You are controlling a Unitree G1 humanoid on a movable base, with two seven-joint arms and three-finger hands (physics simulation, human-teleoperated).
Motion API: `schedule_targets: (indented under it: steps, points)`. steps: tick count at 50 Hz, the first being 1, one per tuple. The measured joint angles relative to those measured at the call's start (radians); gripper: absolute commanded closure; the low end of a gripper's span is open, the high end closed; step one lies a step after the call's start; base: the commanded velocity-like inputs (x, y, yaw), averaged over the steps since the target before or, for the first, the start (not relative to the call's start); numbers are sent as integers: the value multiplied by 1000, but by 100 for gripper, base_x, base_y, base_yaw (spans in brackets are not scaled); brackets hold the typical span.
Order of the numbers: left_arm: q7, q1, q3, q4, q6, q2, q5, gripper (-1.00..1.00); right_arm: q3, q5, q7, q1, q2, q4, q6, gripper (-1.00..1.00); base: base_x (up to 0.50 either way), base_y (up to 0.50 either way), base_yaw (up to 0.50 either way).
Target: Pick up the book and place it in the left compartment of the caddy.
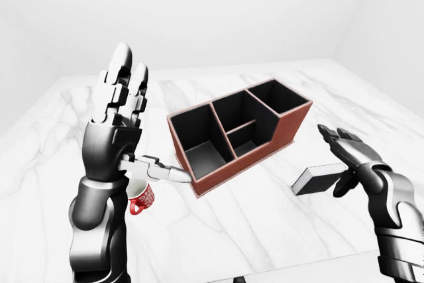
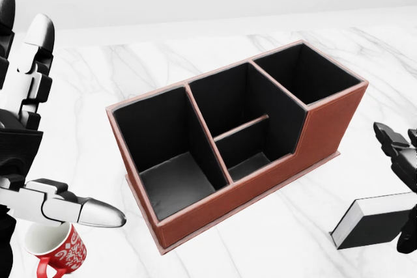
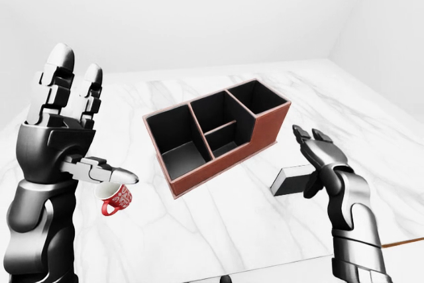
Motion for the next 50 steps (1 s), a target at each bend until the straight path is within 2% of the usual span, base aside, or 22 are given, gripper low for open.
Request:
schedule_targets:
  steps: [21, 50]
  points:
    - [-4, 7, 0, 2, 0, -1, -3, -100, 102, -229, -163, -69, 5, 170, -3, -100, 0, 0, 0]
    - [-8, 33, 12, 1, 0, -5, -8, -100, 254, -280, -422, -241, -22, 680, 6, -100, 0, 0, 0]
